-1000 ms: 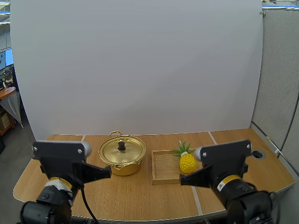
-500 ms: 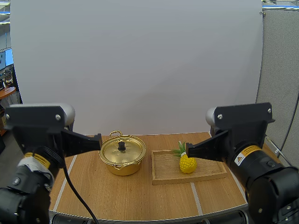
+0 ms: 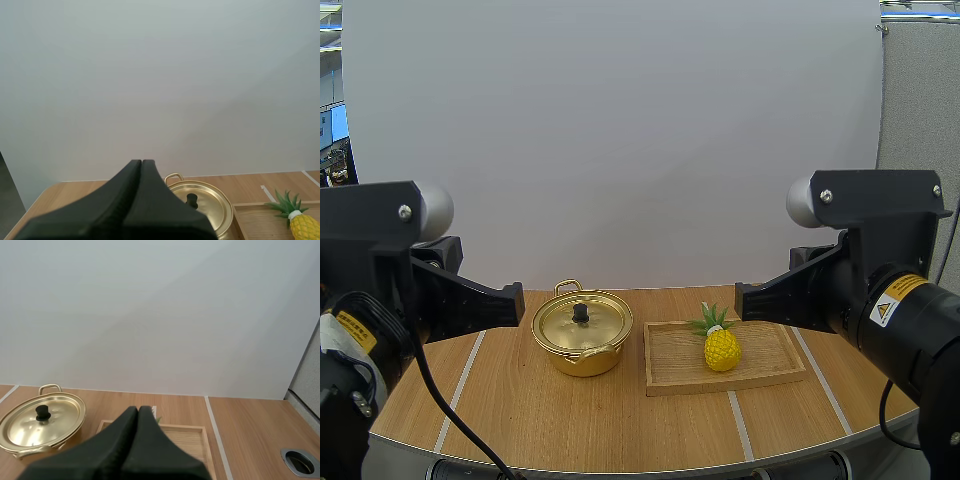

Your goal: Open the pot, put the pineapple inside, and close it

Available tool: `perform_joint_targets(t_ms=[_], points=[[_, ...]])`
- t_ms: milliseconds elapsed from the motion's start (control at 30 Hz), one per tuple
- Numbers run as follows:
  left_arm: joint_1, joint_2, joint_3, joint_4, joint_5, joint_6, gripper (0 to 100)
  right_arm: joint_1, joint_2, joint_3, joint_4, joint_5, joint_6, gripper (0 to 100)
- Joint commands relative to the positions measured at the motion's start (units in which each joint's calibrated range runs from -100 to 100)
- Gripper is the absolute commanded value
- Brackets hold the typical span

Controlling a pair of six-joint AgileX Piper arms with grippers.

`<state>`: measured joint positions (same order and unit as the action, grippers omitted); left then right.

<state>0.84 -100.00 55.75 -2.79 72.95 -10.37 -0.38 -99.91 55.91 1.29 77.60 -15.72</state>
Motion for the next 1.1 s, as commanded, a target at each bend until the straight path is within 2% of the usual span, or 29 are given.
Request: perform_joint_targets(t_ms=[0, 167, 433, 867, 933, 1000, 1067], points=[[0.11, 0.9, -0.4, -0.1, 0.7, 1.1, 0, -0.1, 2.3, -0.7, 0.2, 2.2, -0.1, 0], [0.11, 8.4, -0.5, -2.3, 0.7, 2.5, 0, -0.1, 9.0, -0.7, 0.2, 2.3, -0.1, 0], [0.11, 23.0, -0.5, -10.3, -2.0, 11.4, 0, -0.1, 21.9, -0.7, 0.2, -1.0, -0.1, 0], [0.11, 41.8, -0.5, -11.4, -2.8, 12.8, 0, -0.1, 37.9, -0.7, 0.2, -2.9, -0.1, 0], [0.11, 44.2, -0.5, -11.4, -2.8, 12.8, 5, -0.1, 39.5, -0.7, 0.2, -2.9, -0.1, 0], [0.11, 46.3, -0.5, -11.4, -3.5, 12.8, 16, -0.1, 40.7, -0.7, 0.2, -2.9, -0.1, 0], [0.11, 47.9, -0.5, -11.4, -4.3, 13.8, 34, -0.1, 41.4, -0.7, 0.2, -2.9, -0.1, 18]])
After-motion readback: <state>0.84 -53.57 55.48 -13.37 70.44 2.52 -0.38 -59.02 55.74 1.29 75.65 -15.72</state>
